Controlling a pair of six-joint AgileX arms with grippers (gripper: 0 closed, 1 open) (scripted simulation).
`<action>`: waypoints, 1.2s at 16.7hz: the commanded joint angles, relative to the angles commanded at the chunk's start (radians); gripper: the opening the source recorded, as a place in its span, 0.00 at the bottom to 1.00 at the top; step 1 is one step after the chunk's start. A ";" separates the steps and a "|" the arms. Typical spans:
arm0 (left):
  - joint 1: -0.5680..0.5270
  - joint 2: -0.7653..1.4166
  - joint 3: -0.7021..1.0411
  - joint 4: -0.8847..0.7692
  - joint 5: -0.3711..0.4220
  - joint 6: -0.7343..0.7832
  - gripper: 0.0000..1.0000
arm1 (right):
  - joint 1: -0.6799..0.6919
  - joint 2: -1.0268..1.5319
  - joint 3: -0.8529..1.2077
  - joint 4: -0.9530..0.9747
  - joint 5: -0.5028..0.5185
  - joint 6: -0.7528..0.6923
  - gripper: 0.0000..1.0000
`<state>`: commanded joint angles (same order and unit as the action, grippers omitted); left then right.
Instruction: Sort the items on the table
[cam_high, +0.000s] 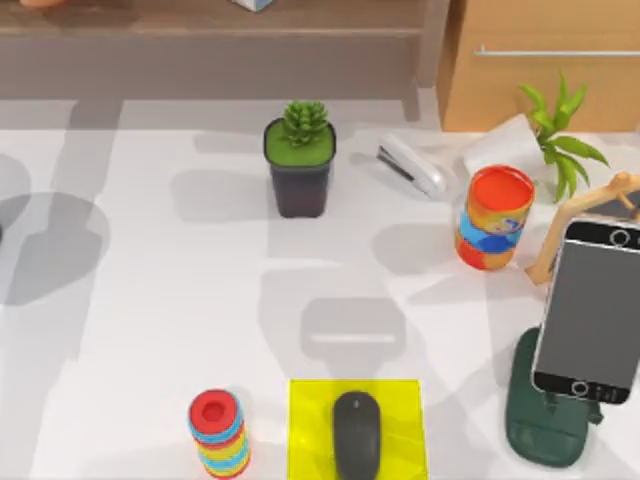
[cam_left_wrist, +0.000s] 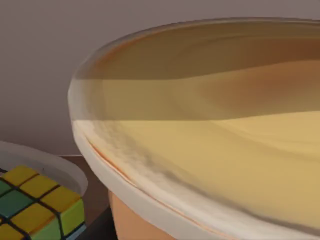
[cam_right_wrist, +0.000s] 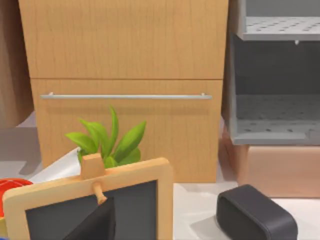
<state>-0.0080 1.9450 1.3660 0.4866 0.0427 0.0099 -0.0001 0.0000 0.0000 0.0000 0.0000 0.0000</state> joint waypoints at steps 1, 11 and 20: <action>0.001 0.000 0.000 0.000 0.000 -0.001 0.00 | 0.000 0.000 0.000 0.000 0.000 0.000 1.00; 0.003 0.004 0.003 0.000 0.001 -0.001 0.23 | 0.000 0.000 0.000 0.000 0.000 0.000 1.00; 0.003 0.004 0.003 0.000 0.001 -0.001 0.90 | 0.000 0.000 0.000 0.000 0.000 0.000 1.00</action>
<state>-0.0047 1.9487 1.3691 0.4862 0.0438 0.0091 -0.0001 0.0000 0.0000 0.0000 0.0000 0.0000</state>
